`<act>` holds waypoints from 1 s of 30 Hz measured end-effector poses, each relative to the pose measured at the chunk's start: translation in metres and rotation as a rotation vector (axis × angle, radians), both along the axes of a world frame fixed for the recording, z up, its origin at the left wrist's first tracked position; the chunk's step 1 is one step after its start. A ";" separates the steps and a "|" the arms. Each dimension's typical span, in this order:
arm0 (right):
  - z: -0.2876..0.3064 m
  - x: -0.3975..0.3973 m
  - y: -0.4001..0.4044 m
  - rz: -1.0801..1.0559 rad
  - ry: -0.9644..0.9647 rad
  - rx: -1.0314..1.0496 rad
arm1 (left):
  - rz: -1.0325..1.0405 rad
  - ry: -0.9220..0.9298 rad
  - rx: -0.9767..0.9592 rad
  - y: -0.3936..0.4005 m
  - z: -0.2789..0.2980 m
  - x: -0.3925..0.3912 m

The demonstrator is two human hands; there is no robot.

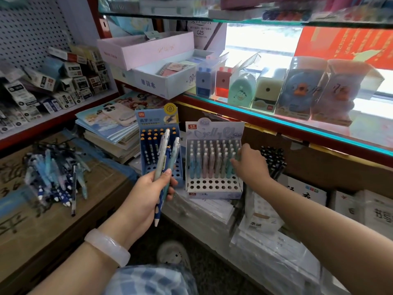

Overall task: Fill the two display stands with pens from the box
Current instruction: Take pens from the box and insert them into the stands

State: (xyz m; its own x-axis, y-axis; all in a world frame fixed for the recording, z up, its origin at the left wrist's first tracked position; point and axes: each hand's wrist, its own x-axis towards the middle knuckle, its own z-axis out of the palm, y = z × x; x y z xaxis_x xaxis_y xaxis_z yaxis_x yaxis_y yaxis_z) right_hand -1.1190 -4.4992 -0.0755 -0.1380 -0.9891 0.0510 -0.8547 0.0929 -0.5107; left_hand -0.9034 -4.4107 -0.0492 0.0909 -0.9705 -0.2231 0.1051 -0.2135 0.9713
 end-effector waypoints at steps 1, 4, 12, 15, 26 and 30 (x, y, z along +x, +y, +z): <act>0.006 0.003 0.003 0.016 -0.032 -0.062 | 0.001 0.007 0.001 0.000 0.000 -0.001; 0.030 0.019 0.012 0.218 -0.282 0.007 | -0.016 0.014 0.006 0.002 0.001 -0.005; 0.059 0.061 0.031 0.400 -0.845 0.214 | -0.036 -0.071 -0.022 0.007 0.006 -0.010; 0.062 0.062 0.033 0.394 -0.896 0.237 | -0.053 -0.038 -0.015 0.008 0.008 -0.010; 0.076 -0.015 0.005 0.180 -0.292 -0.077 | 0.021 -0.063 -0.125 -0.001 0.013 -0.010; 0.052 -0.028 0.003 0.118 -0.083 -0.108 | 0.006 -0.019 -0.137 -0.006 0.009 -0.015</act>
State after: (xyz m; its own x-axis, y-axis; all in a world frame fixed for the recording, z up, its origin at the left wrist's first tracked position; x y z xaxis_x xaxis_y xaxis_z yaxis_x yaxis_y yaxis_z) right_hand -1.1470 -4.4967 -0.0238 -0.0291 -0.9880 0.1514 -0.8108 -0.0653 -0.5817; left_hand -0.9184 -4.4166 -0.0402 0.1000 -0.9912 -0.0870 0.0874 -0.0783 0.9931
